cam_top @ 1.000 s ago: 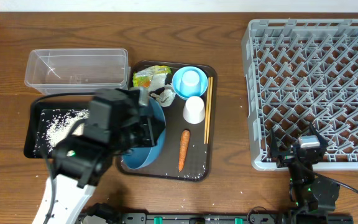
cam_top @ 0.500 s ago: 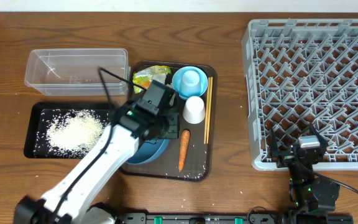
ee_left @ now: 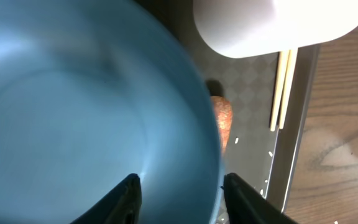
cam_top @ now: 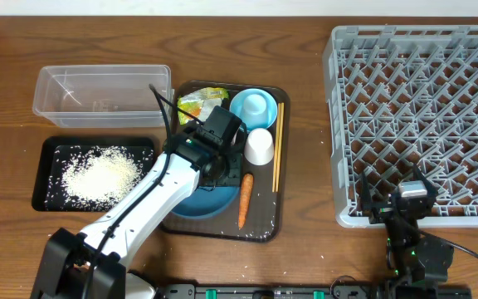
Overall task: Sort waste into correct bins and load items into the dishwasher rack
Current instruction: 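Set the blue plate back on the dark tray and release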
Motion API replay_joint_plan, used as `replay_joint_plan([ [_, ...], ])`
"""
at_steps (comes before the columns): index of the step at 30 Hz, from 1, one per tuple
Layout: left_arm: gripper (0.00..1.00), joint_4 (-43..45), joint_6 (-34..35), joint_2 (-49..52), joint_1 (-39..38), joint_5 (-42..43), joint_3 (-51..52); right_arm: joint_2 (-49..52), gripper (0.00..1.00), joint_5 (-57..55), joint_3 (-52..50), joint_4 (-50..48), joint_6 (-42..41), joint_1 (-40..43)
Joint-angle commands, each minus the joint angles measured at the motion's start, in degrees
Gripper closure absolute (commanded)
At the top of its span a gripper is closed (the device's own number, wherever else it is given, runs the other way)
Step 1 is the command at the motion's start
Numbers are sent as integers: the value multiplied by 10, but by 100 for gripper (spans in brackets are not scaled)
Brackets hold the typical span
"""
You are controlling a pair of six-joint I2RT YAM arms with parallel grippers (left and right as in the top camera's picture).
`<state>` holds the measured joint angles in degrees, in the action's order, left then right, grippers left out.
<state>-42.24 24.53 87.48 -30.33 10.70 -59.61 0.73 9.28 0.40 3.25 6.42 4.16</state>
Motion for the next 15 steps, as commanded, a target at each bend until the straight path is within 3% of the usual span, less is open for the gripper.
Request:
replay_joint_plan([
  [1, 53, -7, -3, -14, 1, -4, -19, 0, 1, 4, -1, 2, -8, 9],
  [9, 57, -10, -3, -52, -14, 69, -22, 0, 1, 4, -1, 2, -8, 9],
  [15, 59, -30, -3, -51, -107, 60, -12, 0, 1, 4, -1, 2, -8, 9],
])
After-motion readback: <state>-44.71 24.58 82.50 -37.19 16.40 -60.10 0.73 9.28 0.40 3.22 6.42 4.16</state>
